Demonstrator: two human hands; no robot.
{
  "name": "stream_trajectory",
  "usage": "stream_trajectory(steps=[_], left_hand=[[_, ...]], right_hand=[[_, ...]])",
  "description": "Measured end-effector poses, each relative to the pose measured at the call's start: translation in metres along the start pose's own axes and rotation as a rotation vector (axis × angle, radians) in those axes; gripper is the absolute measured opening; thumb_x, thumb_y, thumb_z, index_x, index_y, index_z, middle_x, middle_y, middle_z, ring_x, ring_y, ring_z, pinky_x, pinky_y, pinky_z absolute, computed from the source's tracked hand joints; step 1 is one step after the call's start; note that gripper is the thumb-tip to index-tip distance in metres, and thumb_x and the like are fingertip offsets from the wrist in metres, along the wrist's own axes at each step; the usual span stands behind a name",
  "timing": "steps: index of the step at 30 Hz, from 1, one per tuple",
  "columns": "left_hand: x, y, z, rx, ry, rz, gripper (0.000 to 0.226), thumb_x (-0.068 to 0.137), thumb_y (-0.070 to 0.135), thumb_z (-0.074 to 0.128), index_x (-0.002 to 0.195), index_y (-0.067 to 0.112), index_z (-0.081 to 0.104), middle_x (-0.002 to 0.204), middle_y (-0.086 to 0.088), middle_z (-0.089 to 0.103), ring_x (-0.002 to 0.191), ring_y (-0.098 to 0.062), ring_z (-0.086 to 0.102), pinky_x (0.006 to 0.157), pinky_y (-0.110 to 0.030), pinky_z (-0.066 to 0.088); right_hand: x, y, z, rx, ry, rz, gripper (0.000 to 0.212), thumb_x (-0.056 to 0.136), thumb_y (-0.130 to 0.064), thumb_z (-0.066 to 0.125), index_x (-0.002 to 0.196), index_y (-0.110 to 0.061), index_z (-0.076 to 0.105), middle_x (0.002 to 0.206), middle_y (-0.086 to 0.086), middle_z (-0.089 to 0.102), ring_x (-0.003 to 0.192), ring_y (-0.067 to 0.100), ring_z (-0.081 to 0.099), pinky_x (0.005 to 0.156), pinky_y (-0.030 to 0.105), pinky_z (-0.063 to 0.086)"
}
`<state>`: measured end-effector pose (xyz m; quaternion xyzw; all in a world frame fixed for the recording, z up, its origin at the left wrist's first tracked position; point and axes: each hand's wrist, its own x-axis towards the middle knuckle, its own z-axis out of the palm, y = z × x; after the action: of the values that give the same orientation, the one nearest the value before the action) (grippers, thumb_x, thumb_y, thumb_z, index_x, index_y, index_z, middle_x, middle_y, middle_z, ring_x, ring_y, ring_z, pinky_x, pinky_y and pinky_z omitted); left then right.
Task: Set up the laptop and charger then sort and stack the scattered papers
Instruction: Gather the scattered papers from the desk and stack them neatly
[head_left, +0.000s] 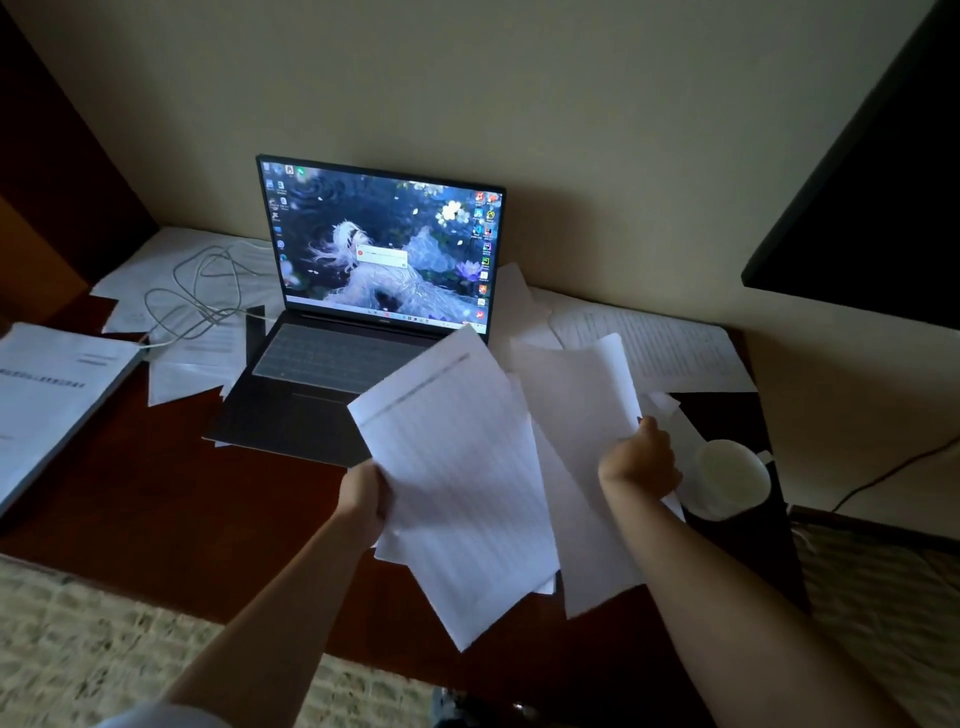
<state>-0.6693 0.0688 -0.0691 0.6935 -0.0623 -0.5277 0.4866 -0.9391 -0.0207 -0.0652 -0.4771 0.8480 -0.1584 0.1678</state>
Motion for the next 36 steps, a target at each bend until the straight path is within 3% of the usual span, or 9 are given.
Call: stream_trajectory(steps=[4, 7, 9, 16, 23, 26, 31, 34, 36], left_hand=[[0.005, -0.003, -0.015, -0.068, 0.006, -0.043, 0.027, 0.085, 0.005, 0.032, 0.062, 0.018, 0.035, 0.067, -0.001, 0.044, 0.065, -0.015, 0.041, 0.064, -0.031, 0.037], [0.007, -0.003, -0.020, -0.013, -0.007, -0.064, 0.036, 0.090, 0.002, 0.027, 0.059, 0.018, 0.030, 0.063, -0.002, 0.042, 0.063, -0.015, 0.039, 0.062, -0.029, 0.036], [0.007, -0.001, -0.022, 0.015, 0.001, -0.065, 0.037, 0.089, 0.001, 0.028, 0.058, 0.021, 0.023, 0.060, -0.001, 0.036, 0.059, -0.014, 0.033, 0.059, -0.027, 0.032], [0.018, 0.007, -0.016, 0.107, -0.098, -0.111, 0.040, 0.083, 0.001, 0.030, 0.048, 0.020, 0.026, 0.057, 0.000, 0.033, 0.055, -0.014, 0.029, 0.058, -0.029, 0.022], [0.019, 0.019, 0.012, 0.150, -0.111, -0.100, 0.017, 0.076, 0.004, 0.042, 0.062, 0.012, 0.046, 0.065, -0.007, 0.048, 0.063, -0.021, 0.048, 0.062, -0.034, 0.047], [0.026, 0.017, 0.023, 0.319, -0.044, -0.030, 0.014, 0.094, 0.017, 0.049, 0.084, 0.017, 0.059, 0.084, -0.008, 0.060, 0.079, -0.024, 0.057, 0.074, -0.039, 0.051], [0.031, 0.015, 0.035, 0.551, 0.021, 0.245, 0.028, 0.087, 0.026, 0.064, 0.111, 0.014, 0.055, 0.095, -0.002, 0.062, 0.079, -0.015, 0.060, 0.057, -0.024, 0.048], [0.028, 0.014, 0.040, 0.538, -0.065, 0.239, 0.047, 0.073, 0.017, 0.078, 0.111, 0.019, 0.050, 0.098, 0.000, 0.063, 0.084, -0.016, 0.063, 0.058, -0.026, 0.051], [0.023, 0.012, 0.047, 0.589, -0.154, 0.181, 0.041, 0.076, 0.013, 0.076, 0.111, 0.011, 0.055, 0.100, -0.006, 0.065, 0.088, -0.023, 0.065, 0.067, -0.034, 0.056]], right_hand=[[-0.006, -0.004, 0.003, 0.057, 0.190, -0.010, 0.036, 0.079, -0.001, 0.045, 0.113, -0.007, 0.058, 0.111, 0.024, 0.056, 0.101, 0.040, 0.055, 0.083, 0.044, 0.038], [-0.009, -0.022, 0.003, 0.088, 0.364, -0.171, 0.033, 0.067, -0.005, 0.034, 0.082, -0.005, 0.064, 0.077, 0.022, 0.061, 0.065, 0.037, 0.061, 0.062, 0.039, 0.046], [-0.006, -0.030, 0.001, 0.059, 0.395, -0.240, 0.030, 0.067, 0.002, 0.040, 0.083, -0.004, 0.064, 0.079, 0.021, 0.062, 0.068, 0.036, 0.061, 0.061, 0.038, 0.045], [-0.008, -0.047, 0.016, 0.139, -0.154, -0.212, 0.046, 0.087, -0.004, 0.036, 0.127, -0.013, 0.055, 0.128, 0.013, 0.056, 0.110, 0.033, 0.055, 0.081, 0.033, 0.041], [-0.012, -0.048, 0.036, 0.381, -0.521, 0.028, 0.039, 0.087, -0.004, 0.040, 0.121, -0.006, 0.059, 0.121, 0.018, 0.060, 0.107, 0.034, 0.058, 0.077, 0.027, 0.042], [-0.018, -0.040, 0.046, 0.364, -0.596, 0.072, 0.035, 0.089, -0.003, 0.042, 0.120, -0.002, 0.060, 0.121, 0.020, 0.060, 0.109, 0.034, 0.058, 0.076, 0.027, 0.042], [-0.013, -0.041, 0.043, 0.171, -0.404, 0.166, 0.047, 0.100, -0.033, 0.029, 0.130, -0.006, 0.052, 0.133, 0.019, 0.051, 0.121, 0.034, 0.047, 0.101, 0.038, 0.038], [-0.013, -0.038, 0.042, 0.333, -0.409, 0.276, 0.064, 0.096, -0.053, 0.035, 0.136, -0.003, 0.045, 0.137, 0.022, 0.043, 0.121, 0.036, 0.045, 0.099, 0.041, 0.037], [-0.015, -0.032, 0.042, 0.469, -0.484, 0.308, 0.066, 0.091, -0.050, 0.050, 0.137, -0.003, 0.042, 0.137, 0.019, 0.043, 0.120, 0.035, 0.048, 0.094, 0.038, 0.041]])
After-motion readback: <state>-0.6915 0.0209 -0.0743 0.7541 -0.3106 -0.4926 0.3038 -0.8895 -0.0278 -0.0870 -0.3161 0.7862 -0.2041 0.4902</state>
